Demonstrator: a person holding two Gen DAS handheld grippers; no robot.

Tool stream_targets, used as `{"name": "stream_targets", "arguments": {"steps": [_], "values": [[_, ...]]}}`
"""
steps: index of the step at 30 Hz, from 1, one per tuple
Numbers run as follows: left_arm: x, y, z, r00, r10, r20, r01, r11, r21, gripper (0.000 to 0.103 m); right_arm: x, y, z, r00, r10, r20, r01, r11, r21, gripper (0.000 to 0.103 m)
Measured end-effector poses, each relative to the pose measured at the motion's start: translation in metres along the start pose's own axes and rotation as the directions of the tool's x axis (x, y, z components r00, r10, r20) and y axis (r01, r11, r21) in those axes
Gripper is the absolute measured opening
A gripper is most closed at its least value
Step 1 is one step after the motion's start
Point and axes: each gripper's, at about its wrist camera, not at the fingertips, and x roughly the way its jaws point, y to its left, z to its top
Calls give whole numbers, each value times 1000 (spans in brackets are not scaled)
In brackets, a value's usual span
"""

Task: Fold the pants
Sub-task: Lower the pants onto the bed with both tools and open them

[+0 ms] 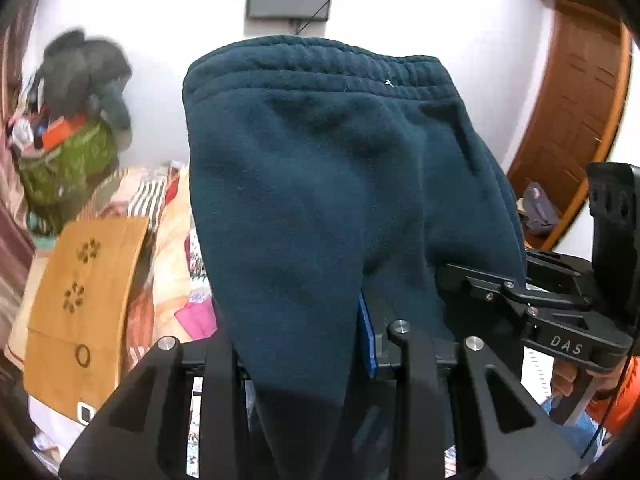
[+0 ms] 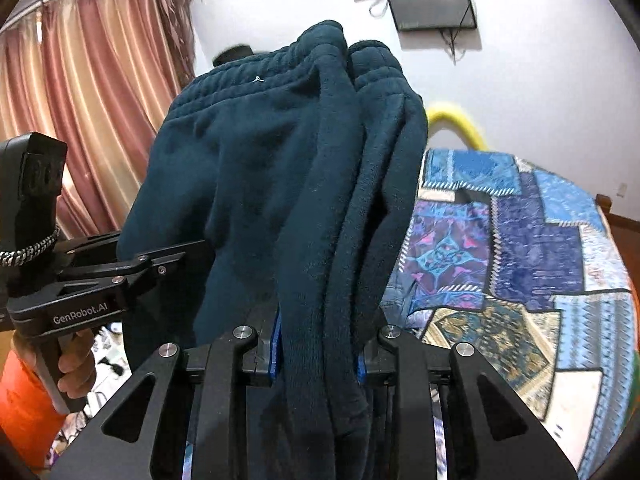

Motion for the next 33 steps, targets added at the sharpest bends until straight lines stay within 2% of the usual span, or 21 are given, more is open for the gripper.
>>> {"name": "stream_targets", "arguments": {"steps": [6, 10, 13, 15, 20, 23, 24, 27, 28, 30, 33], "values": [[83, 35, -14, 993, 34, -112, -39, 999, -38, 32, 78, -33, -11, 991, -24, -135, 29, 999, 39, 24], [144, 53, -31, 975, 48, -217, -61, 997, -56, 32, 116, -53, -23, 976, -35, -214, 55, 995, 88, 25], [171, 61, -47, 954, 80, -288, -103, 992, -68, 34, 129, -61, -32, 958, -61, -279, 94, 990, 106, 25], [168, 63, -53, 957, 77, -281, -104, 991, -81, 43, 130, -64, -39, 950, -87, -300, 114, 991, 74, 29], [142, 66, -62, 958, 101, -269, -123, 990, -65, 43, 81, -50, -47, 962, -119, -245, 123, 992, 2, 31], [102, 57, -58, 966, 127, -227, -141, 989, -48, 43, 50, -45, -48, 977, -110, -183, 112, 994, 4, 31], [78, 51, -57, 974, 125, -187, -136, 990, -45, 43, 35, -41, -46, 983, -102, -153, 104, 995, 0, 31], [21, 35, -53, 986, 134, -101, -138, 990, -32, 43, -14, -25, -41, 995, -91, -51, 90, 996, -21, 30], [-9, 26, -51, 990, 135, -49, -136, 990, -27, 43, -31, -16, -38, 996, -88, -15, 88, 996, -33, 30], [-54, 12, -49, 991, 128, 31, -128, 992, -25, 43, -73, 7, -34, 995, -77, 68, 81, 995, -59, 30], [-116, -10, -51, 983, 122, 139, -122, 992, -11, 43, -130, 40, -31, 982, -55, 181, 76, 991, -111, 30]]}}
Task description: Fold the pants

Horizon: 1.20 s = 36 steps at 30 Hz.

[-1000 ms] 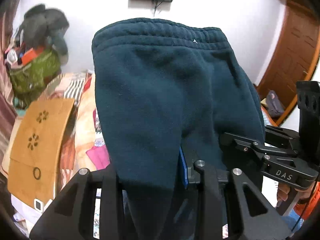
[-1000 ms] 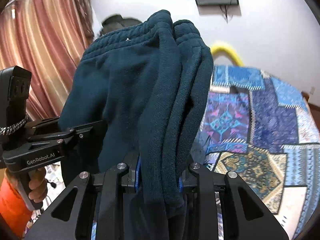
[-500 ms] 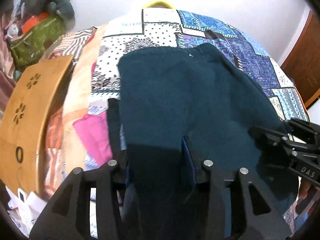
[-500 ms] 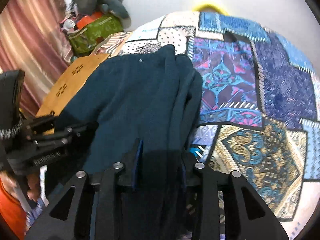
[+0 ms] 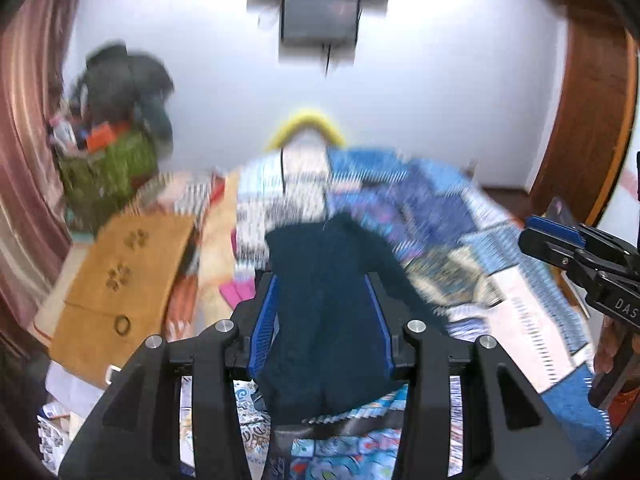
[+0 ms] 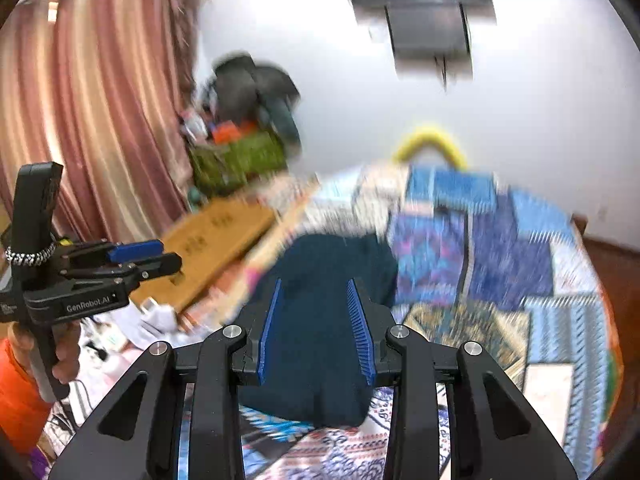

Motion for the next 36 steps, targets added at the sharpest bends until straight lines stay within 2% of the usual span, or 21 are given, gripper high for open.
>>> {"name": "stream_targets", "arguments": {"steps": [2, 5, 8, 11, 12, 13, 14, 15, 16, 18, 20, 22, 26, 36], "values": [[-45, -13, 0, 996, 10, 86, -11, 1000, 17, 43, -36, 20, 6, 997, 16, 73, -14, 999, -31, 30], [-112, -30, -3, 977, 17, 214, -21, 1000, 19, 43, -89, 48, 8, 983, 32, 179, -21, 998, -63, 30], [-175, -48, -15, 943, 27, 332, -37, 999, 26, 43, -132, 74, 0, 964, 41, 261, -17, 996, -92, 30], [-216, -62, -28, 920, 24, 391, -44, 998, 42, 44, -161, 92, -11, 947, 41, 318, -9, 995, -102, 32], [-226, -66, -33, 915, 32, 402, -52, 998, 39, 50, -170, 97, -16, 942, 40, 335, -8, 995, -96, 39], [-235, -69, -38, 909, 47, 414, -67, 997, 33, 54, -177, 101, -20, 937, 35, 348, -5, 996, -86, 49], [-241, -71, -43, 903, 59, 426, -78, 997, 28, 63, -183, 105, -24, 932, 21, 361, 8, 997, -79, 54], [-245, -73, -45, 899, 63, 434, -83, 996, 26, 71, -184, 105, -27, 928, 8, 371, 23, 997, -78, 63], [-250, -75, -50, 894, 69, 442, -87, 996, 19, 74, -185, 106, -30, 924, -10, 381, 43, 996, -78, 73], [-257, -78, -59, 892, 65, 447, -76, 997, 8, 83, -191, 110, -34, 915, -46, 401, 83, 994, -74, 86], [-261, -79, -65, 890, 75, 449, -82, 997, -5, 91, -197, 113, -37, 910, -59, 411, 92, 994, -61, 91], [-265, -80, -71, 883, 96, 459, -98, 995, -20, 98, -199, 112, -37, 908, -73, 413, 100, 994, -45, 103], [-269, -81, -79, 882, 107, 459, -107, 994, -26, 101, -200, 111, -39, 907, -102, 408, 128, 991, -37, 103], [-275, -78, -88, 887, 104, 450, -91, 995, -51, 103, -205, 109, -51, 911, -105, 398, 125, 992, -25, 103]]}}
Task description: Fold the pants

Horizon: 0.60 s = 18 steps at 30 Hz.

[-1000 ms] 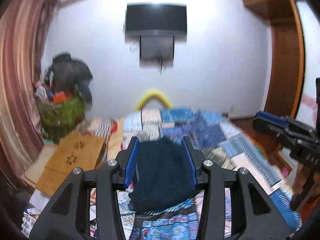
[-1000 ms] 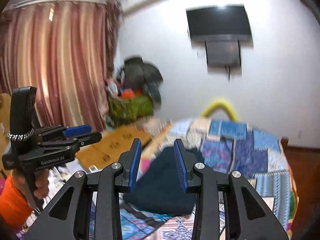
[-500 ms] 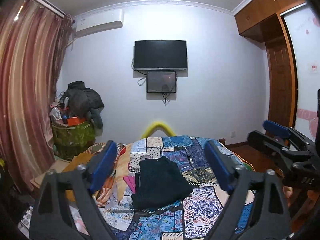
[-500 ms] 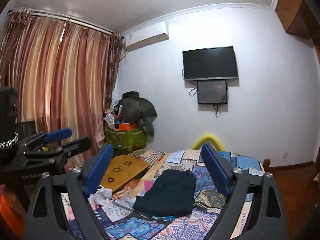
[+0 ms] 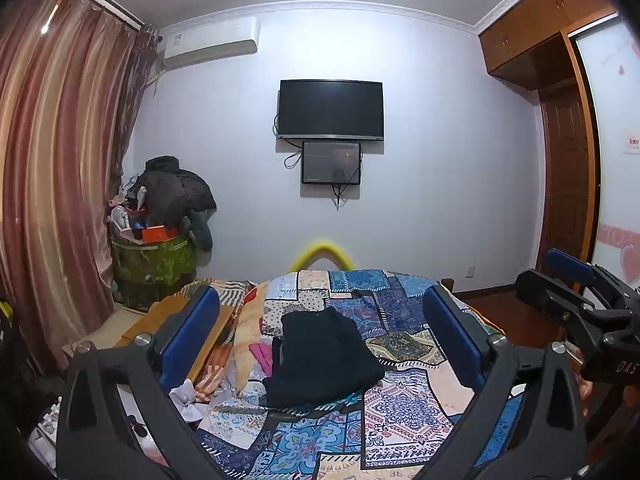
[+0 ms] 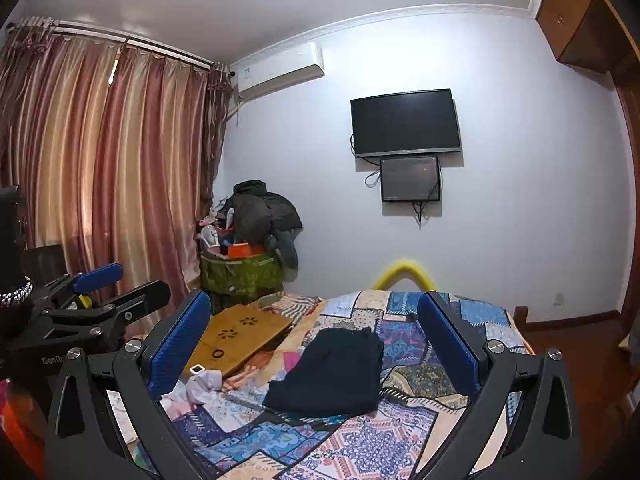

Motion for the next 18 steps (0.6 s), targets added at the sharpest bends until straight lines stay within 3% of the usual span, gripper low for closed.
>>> {"name": "stream_targets", "arguments": {"steps": [18], "values": [[9, 3, -6, 1000, -6, -26, 5, 1000, -13, 103, 6, -4, -11, 999, -9, -48, 10, 1000, 7, 103]]}}
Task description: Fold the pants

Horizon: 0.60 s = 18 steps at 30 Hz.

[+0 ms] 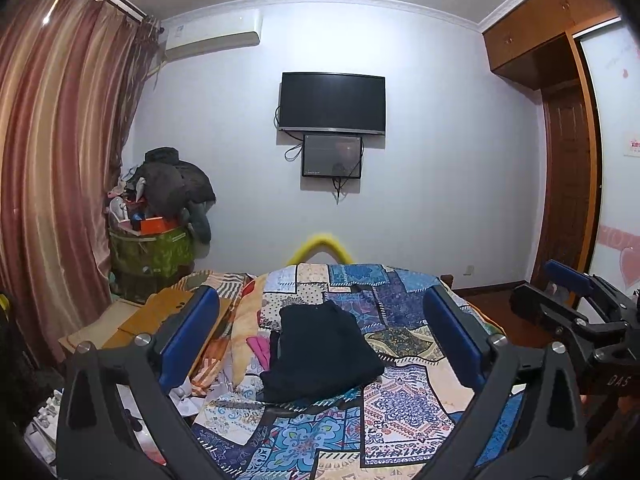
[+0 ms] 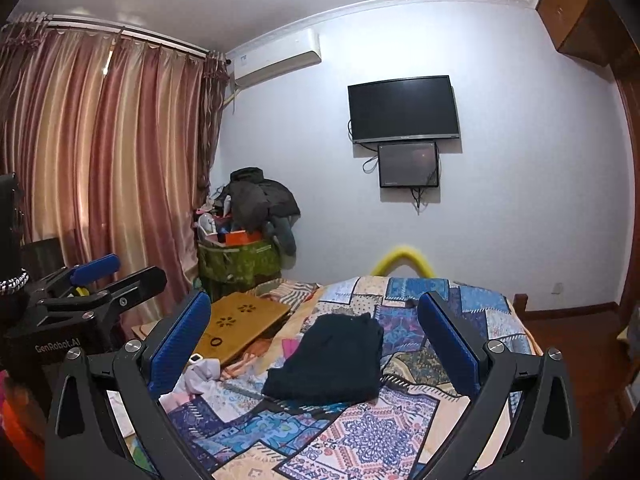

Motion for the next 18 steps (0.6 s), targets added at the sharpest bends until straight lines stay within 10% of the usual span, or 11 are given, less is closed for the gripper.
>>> {"name": "stream_targets", "arguments": {"steps": [18], "values": [[7, 3, -5, 1000, -3, -21, 3, 1000, -22, 103, -1, 0, 5, 1000, -4, -17, 4, 1000, 9, 103]]}}
